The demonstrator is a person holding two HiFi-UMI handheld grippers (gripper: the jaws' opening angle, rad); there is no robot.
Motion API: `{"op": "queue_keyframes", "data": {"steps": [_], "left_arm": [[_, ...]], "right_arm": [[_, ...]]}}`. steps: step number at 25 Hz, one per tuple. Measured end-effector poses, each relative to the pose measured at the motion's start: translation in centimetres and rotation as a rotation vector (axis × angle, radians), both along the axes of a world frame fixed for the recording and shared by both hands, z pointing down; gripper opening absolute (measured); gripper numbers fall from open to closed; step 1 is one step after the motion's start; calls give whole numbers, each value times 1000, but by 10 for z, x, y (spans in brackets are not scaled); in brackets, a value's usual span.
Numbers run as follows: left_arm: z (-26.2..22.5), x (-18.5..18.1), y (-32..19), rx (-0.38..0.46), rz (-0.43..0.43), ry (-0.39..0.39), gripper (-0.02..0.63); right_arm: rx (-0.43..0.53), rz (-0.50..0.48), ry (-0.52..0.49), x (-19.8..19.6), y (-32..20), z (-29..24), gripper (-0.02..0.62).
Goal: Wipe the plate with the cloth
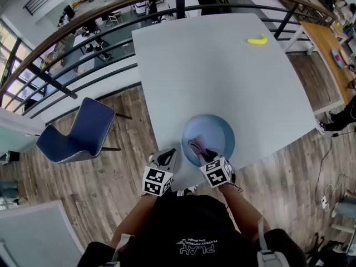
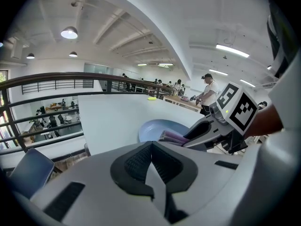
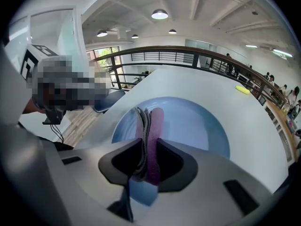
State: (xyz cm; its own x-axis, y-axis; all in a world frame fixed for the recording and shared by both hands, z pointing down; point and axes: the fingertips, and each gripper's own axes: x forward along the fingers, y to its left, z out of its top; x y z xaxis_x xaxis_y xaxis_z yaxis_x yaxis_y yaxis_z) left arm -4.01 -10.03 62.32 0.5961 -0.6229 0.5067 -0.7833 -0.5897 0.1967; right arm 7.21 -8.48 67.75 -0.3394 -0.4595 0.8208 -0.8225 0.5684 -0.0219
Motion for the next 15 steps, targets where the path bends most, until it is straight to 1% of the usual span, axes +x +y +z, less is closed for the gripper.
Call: {"op": "queue_keyframes", "data": {"steps": [11, 15], "left_arm": [[0, 24, -5, 5, 46, 1, 14], [-2, 37, -11, 14, 65, 5, 14]], "right_arm": [[13, 97, 20, 40, -12, 0, 104], [11, 137, 46, 59, -17, 3, 104]]}}
